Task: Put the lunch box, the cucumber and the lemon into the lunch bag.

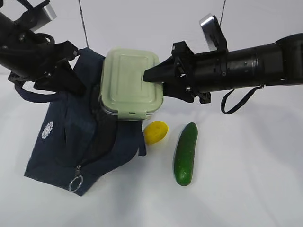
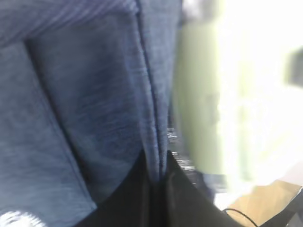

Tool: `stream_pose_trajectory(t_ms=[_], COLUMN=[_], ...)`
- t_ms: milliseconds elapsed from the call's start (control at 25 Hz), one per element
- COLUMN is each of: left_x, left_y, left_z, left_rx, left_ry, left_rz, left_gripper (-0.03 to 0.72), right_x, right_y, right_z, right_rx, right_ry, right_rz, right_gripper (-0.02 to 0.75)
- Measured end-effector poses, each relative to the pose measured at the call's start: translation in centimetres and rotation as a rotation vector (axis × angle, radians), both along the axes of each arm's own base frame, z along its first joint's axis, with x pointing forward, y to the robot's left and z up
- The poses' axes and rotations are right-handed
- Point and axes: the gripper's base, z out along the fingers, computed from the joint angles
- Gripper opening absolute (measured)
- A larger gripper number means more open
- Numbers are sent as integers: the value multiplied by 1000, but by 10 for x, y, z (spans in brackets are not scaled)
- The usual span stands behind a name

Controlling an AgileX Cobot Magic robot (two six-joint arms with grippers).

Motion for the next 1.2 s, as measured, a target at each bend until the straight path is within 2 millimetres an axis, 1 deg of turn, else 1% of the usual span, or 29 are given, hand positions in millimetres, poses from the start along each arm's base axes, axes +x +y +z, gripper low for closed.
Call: stream_pose_trajectory(t_ms=[240, 360, 480, 600, 720, 840, 960, 1080, 1200], left_x=[2, 2, 2, 1, 3, 5, 5, 6, 9], left_y=[-4, -5, -6, -10, -14, -18, -22, -24, -25], left_z=[5, 5, 5, 6, 1, -2, 1, 4, -2], left_rx=[-44, -57, -73, -128, -170, -212, -267, -302, -312], left_ry=[-24, -24, -22, -8, 22, 38, 33, 30, 42], left_rz=[-16, -17, -15, -35, -55, -68, -80, -86, -93], left_gripper=[-1, -2, -2, -2, -2, -2, -2, -3, -3], right_x=[4, 5, 4, 5, 5, 8, 10, 9, 7], right_y=[1, 1, 1, 2, 3, 11, 16, 20, 25], right_z=[-21, -27, -27, -26, -24, -15, -9, -8, -9], right_rx=[-27, -43, -45, -45, -42, -43, -57, -67, -85], right_ry=[48, 59, 58, 56, 47, 10, -26, -37, -41], right_rz=[11, 21, 23, 23, 31, 54, 73, 89, 91], right_gripper=[344, 344, 344, 344, 344, 344, 344, 344, 344])
